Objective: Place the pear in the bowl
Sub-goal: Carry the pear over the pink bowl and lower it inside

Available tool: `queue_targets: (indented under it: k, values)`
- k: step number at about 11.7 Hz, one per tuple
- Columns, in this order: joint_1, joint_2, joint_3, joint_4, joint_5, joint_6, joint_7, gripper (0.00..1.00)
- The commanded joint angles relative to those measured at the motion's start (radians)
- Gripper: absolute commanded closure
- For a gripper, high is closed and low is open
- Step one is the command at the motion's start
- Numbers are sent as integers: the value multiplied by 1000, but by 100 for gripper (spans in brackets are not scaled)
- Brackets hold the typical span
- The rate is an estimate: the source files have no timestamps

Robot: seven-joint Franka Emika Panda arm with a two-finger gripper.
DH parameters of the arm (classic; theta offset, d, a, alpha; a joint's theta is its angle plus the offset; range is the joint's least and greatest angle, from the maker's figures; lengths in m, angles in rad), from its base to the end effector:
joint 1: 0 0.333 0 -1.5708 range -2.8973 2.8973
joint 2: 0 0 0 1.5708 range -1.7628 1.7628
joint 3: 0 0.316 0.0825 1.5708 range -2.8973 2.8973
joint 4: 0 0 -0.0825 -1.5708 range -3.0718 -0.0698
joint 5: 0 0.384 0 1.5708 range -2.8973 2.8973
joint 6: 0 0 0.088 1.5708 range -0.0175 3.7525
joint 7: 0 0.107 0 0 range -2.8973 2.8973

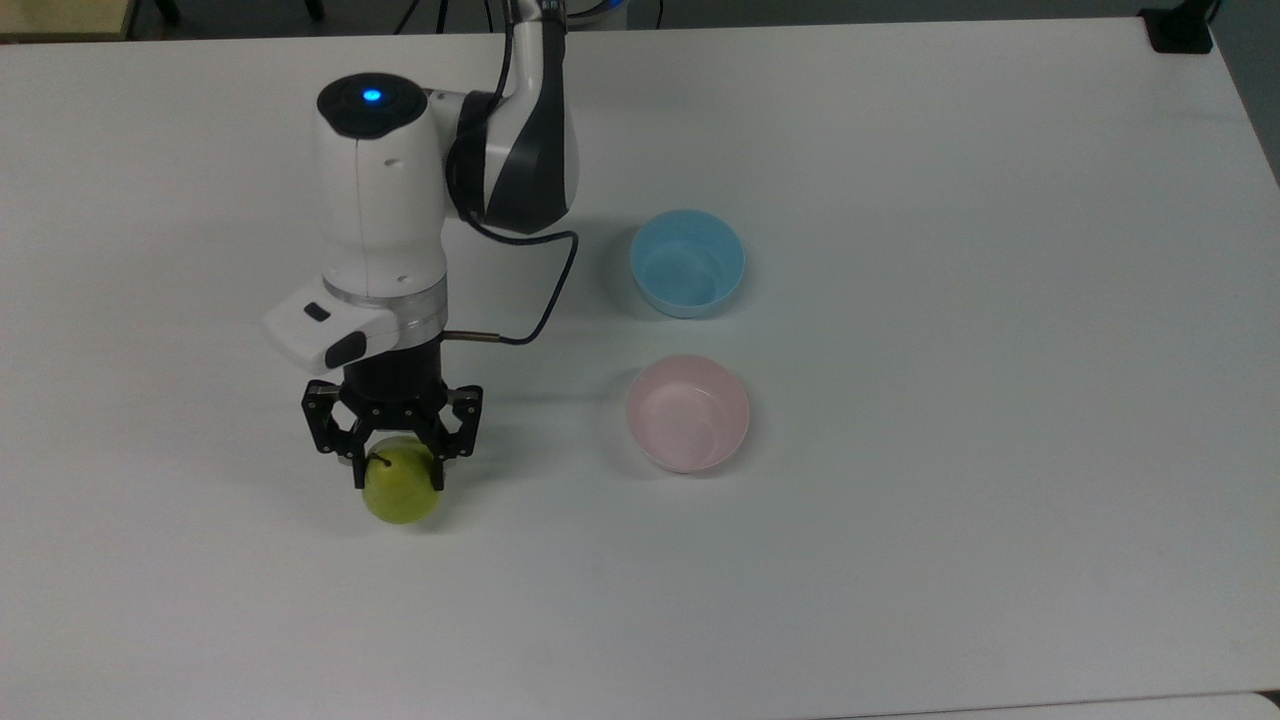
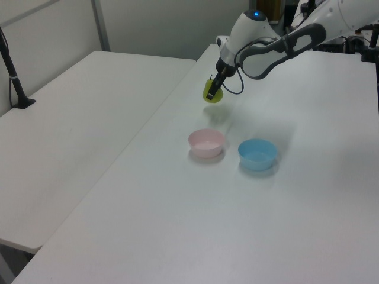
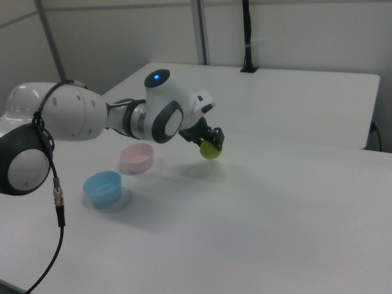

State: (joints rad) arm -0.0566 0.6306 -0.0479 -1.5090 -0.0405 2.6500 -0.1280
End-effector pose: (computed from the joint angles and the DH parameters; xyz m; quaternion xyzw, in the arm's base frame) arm 0.7467 -0.0697 0.3522 0.9666 0.0342 0.2478 0.0554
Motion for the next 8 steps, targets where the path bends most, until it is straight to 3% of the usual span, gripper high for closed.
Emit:
queue_targets:
  k: [1,5,8]
  values:
    - [46,-155,22,-167,10,2,72,47]
    - [161,-251,23,-183,5,-212,217,46]
    - [260,-252,23,-183,-18,-240,353,46]
